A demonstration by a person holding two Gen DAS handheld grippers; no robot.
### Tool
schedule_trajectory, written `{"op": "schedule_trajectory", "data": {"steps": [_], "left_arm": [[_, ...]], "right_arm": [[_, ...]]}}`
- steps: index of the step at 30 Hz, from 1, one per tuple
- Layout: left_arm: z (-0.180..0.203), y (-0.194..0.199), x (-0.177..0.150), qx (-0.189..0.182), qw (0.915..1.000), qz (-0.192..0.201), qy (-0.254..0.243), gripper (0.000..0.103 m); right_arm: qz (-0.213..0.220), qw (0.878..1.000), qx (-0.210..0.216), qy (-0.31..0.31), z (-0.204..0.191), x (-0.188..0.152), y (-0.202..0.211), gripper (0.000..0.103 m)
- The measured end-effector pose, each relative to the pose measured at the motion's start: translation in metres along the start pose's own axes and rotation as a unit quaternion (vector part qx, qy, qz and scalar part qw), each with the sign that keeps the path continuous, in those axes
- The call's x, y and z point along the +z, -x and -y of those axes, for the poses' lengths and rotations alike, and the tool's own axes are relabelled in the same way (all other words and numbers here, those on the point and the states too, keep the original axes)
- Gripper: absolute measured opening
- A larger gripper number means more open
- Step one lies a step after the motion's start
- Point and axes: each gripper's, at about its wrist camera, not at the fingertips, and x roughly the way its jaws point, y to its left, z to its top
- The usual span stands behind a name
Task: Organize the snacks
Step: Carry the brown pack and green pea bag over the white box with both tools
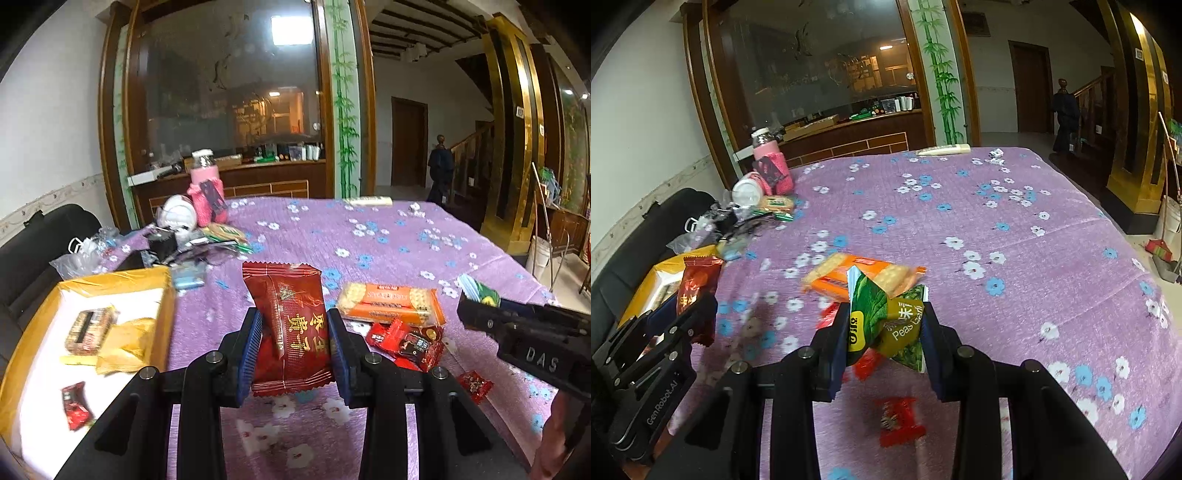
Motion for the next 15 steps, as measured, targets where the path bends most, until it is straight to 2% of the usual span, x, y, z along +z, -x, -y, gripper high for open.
{"op": "schedule_trajectory", "data": {"steps": [5, 15], "left_arm": [[-0.03, 0.017, 0.004, 0.023, 0.9995, 0.01, 0.017, 0.037], [-0.11, 0.039, -0.009, 0.101, 0.9932, 0.009, 0.058, 0.037]], "right_arm": [[-0.001, 0.999, 0.028, 0.021, -0.033, -0.009, 0.012, 0.034], [-0.024, 0.992, 0.096, 0.08, -0.115, -0.015, 0.009, 0.035]]}}
